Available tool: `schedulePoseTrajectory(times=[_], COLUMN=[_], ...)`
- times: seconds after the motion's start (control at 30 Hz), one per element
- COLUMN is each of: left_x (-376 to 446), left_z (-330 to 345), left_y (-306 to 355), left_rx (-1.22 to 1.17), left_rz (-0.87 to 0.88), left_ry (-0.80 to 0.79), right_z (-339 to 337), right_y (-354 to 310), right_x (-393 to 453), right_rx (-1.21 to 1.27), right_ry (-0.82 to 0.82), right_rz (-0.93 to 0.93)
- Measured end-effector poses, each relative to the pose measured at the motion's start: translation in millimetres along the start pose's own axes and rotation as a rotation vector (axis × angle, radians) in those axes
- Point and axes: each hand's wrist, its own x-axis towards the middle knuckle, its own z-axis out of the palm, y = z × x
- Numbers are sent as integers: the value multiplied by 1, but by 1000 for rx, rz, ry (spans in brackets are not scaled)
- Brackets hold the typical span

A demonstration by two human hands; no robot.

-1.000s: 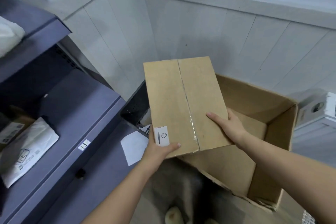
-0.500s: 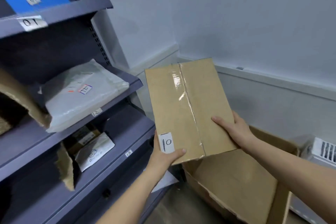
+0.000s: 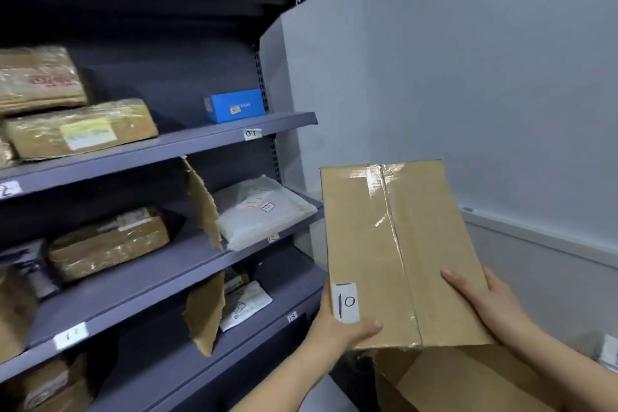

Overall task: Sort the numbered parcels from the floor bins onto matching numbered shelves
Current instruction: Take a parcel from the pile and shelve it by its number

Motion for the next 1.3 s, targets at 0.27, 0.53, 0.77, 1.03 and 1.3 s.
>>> schedulePoseTrajectory(times=[0.27,0.53,0.77,1.03,1.3], left_x=[-90,-160,-229,-312,-402], left_z=[-35,-69,-85,-101,-120], left_y=[2,5,6,0,-7], left_rx=[-14,-7,45,46,24], left_rz=[45,58,27,-41,-62], left_ry=[129,369,601,782,923], right_z=[29,75,118,168,223], right_y=[-40,-72,-87,-100,-126], right_x=[-72,-88,-110,-150,-218], right_rx=[-12,-36,9,31,35], right_ry=[-72,-271,-508,-696,-856], right_rz=[-74,-192,-261,-350,-386])
